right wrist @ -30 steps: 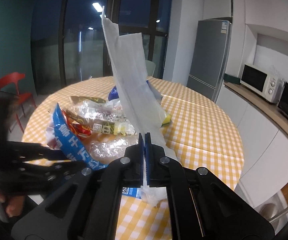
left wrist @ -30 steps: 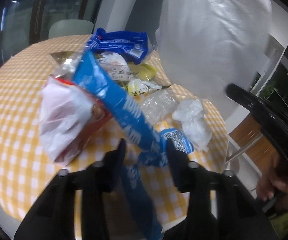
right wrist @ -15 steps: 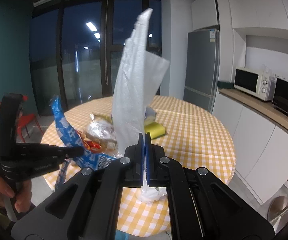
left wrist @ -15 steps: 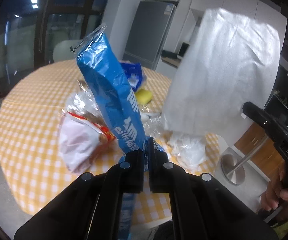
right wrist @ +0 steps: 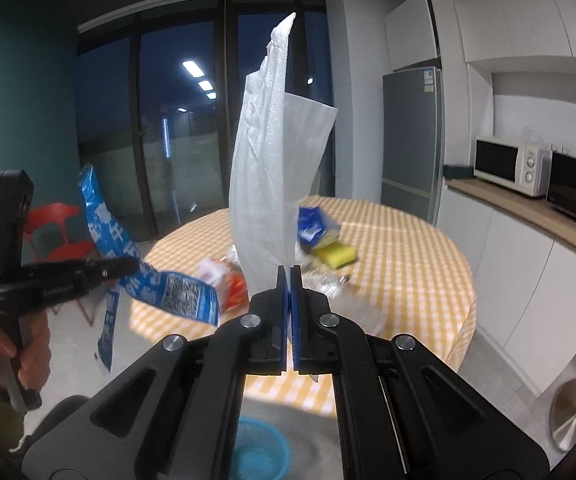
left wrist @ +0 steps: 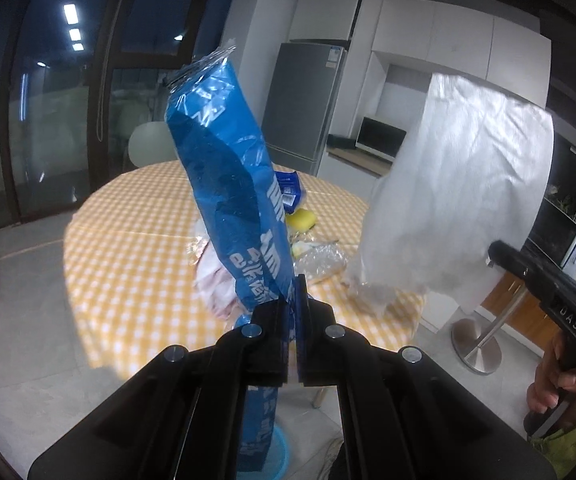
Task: Collect trash
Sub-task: 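Carry the white bag and blue wrapper in both grippers over the blue wastebasket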
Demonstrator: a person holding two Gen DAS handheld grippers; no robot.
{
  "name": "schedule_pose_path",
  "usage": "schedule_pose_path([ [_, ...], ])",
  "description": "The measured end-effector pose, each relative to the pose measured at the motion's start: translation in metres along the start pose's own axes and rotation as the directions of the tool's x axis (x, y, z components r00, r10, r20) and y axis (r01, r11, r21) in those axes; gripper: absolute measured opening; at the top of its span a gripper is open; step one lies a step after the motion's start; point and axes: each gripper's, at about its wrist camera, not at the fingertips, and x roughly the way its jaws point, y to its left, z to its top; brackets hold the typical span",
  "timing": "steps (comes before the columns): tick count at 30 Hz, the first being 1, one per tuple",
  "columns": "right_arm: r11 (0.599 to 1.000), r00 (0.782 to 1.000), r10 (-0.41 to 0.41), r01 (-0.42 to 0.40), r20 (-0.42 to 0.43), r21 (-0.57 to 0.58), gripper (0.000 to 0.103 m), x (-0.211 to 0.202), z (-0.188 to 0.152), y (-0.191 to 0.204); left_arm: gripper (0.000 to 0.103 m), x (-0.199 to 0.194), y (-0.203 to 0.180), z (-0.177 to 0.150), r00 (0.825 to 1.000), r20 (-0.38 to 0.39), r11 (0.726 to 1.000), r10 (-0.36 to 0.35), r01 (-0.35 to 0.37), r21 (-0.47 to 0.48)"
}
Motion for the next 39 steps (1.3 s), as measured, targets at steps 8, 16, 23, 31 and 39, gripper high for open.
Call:
schedule_pose_path([
  [8, 0.997, 0.994, 0.076, -0.074, -0.073, 0.025, 0.001, -0.038, -0.036, 0.031, 0.002, -0.046, 0.003, -0.041, 0.999, -0.038, 0.999, 0.032, -0.031, 0.029],
  [16, 0.992, 0.984, 0.125, -0.125, -0.127, 0.009, 0.001, -0.064, -0.061, 0.057, 0.002, -0.057, 0.017, -0.075, 0.993, -0.099, 0.998, 0.067, -0.065, 0.022],
  [23, 0.986, 0.957, 0.168, -0.164, -0.236, 0.034, 0.001, -0.056, -0.105, 0.070, 0.002, -0.041, 0.032, -0.106, 0.977, -0.192, 0.995, 0.096, -0.095, 0.014],
  [31, 0.981, 0.922, 0.194, -0.171, -0.336, 0.096, 0.001, -0.030, -0.145, 0.070, 0.002, -0.011, 0.046, -0.132, 0.953, -0.278, 0.992, 0.116, -0.124, -0.011],
  [39, 0.982, 0.875, 0.185, -0.149, -0.447, 0.114, 0.001, 0.005, -0.190, 0.067, 0.002, 0.027, 0.059, -0.162, 0.916, -0.376, 0.987, 0.139, -0.159, -0.022],
])
